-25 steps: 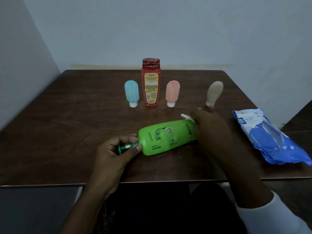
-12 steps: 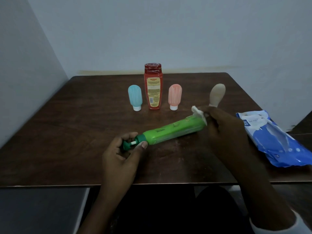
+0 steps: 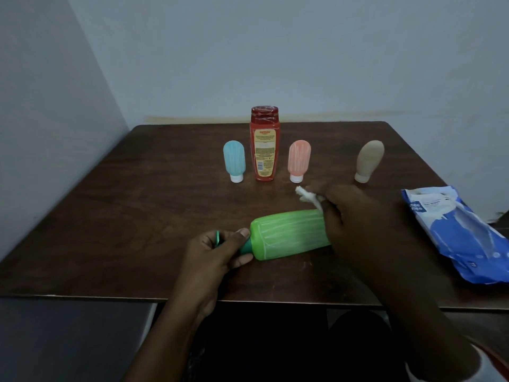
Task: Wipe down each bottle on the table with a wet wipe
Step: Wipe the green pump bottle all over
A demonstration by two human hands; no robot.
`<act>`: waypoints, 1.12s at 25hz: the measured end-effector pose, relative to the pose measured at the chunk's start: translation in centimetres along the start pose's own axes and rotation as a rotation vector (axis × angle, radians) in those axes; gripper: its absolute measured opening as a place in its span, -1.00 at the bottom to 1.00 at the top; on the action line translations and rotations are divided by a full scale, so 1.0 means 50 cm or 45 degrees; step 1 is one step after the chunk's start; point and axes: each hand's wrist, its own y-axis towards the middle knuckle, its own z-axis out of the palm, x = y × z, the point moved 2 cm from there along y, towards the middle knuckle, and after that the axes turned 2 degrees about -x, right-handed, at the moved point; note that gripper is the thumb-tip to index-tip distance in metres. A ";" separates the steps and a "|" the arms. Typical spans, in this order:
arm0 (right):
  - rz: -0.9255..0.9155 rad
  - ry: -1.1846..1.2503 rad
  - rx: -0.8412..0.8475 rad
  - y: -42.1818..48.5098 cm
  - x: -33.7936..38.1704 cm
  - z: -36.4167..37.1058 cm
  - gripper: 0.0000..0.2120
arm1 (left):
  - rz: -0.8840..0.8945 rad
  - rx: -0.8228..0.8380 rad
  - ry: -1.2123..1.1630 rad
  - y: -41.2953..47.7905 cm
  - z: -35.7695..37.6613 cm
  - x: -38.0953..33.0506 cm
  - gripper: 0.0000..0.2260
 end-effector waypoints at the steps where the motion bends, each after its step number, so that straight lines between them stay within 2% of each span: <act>1: -0.024 -0.043 0.108 0.002 0.013 0.018 -0.70 | 0.000 0.014 -0.033 0.001 0.001 0.002 -0.85; 3: -0.013 -0.072 0.452 0.005 0.041 0.062 -0.54 | 0.015 0.041 -0.046 0.000 -0.004 0.001 -0.84; 4: -0.014 -0.080 0.589 -0.001 0.054 0.086 -0.48 | 0.030 0.066 -0.023 -0.001 -0.007 0.002 -0.76; 5: -0.027 -0.064 0.646 -0.011 0.073 0.107 -0.47 | 0.040 0.093 0.014 -0.003 -0.010 0.001 -0.70; 10: -0.322 -0.050 0.551 -0.052 0.131 0.156 -0.53 | 0.114 0.164 0.023 -0.012 -0.017 -0.001 -0.76; 14: -0.007 -0.210 0.481 -0.023 0.009 0.094 -0.52 | 0.089 0.081 0.058 -0.004 -0.018 0.005 -0.67; 17: 0.283 -0.404 0.449 -0.010 -0.083 0.029 -0.63 | 0.100 0.079 0.065 -0.004 -0.013 0.006 -0.69; 20: 0.421 -0.454 0.390 -0.010 -0.079 0.024 -0.68 | 0.106 0.073 0.075 0.000 -0.015 0.005 -0.65; 23: 0.187 -0.300 0.416 -0.018 0.008 0.089 -0.57 | 0.111 0.066 0.118 0.001 -0.015 0.005 -0.60; 26: -0.173 -0.142 0.605 -0.028 0.114 0.154 -0.51 | 0.112 0.095 0.095 -0.004 -0.013 0.006 -0.66; 28: -0.207 -0.100 0.601 -0.020 0.111 0.143 -0.48 | 0.102 0.106 0.083 -0.006 -0.014 0.006 -0.71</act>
